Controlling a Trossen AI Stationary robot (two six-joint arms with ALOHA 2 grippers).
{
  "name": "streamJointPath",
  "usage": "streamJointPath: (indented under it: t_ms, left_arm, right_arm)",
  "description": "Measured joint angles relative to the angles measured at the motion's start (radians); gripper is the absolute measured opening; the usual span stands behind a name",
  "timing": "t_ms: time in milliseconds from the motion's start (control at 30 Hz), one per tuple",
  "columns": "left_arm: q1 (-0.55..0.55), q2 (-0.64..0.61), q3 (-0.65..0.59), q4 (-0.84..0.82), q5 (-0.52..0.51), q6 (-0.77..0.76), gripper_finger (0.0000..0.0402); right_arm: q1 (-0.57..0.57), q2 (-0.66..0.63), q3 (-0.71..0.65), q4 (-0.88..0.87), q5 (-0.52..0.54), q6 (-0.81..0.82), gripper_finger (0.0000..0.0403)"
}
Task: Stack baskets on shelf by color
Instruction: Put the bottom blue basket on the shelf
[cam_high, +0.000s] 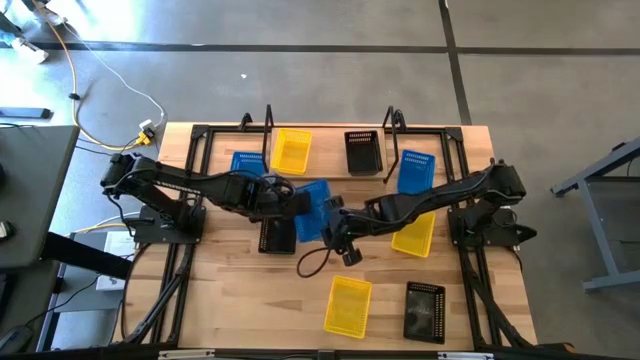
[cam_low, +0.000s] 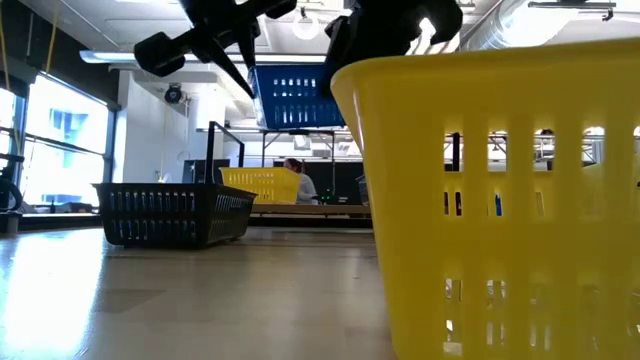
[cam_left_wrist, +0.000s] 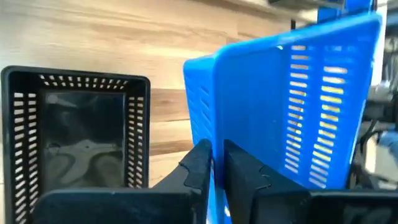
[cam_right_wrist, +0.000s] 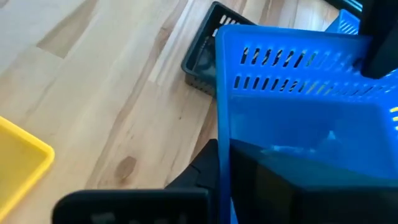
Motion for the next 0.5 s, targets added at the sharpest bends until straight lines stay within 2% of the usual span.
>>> streamJointPath:
  t_ms: [200,367,500]
  left_arm:
    - [0.015,0.000,0.000,0.002,0.044,0.140,0.0065]
    - [0.057,0.000,0.000,0.000,0.164,0.302,0.0089]
    - [0.079,0.000,0.000,0.000,0.190,0.432,0.0094]
  right_arm:
    - [0.018,0.000,0.000,-0.040,-0.005,0.110,0.0001]
    - [0.042,0.000,0.000,-0.076,-0.009,0.241,0.0000]
    - [0.056,0.000,0.000,-0.097,-0.006,0.343,0.0000]
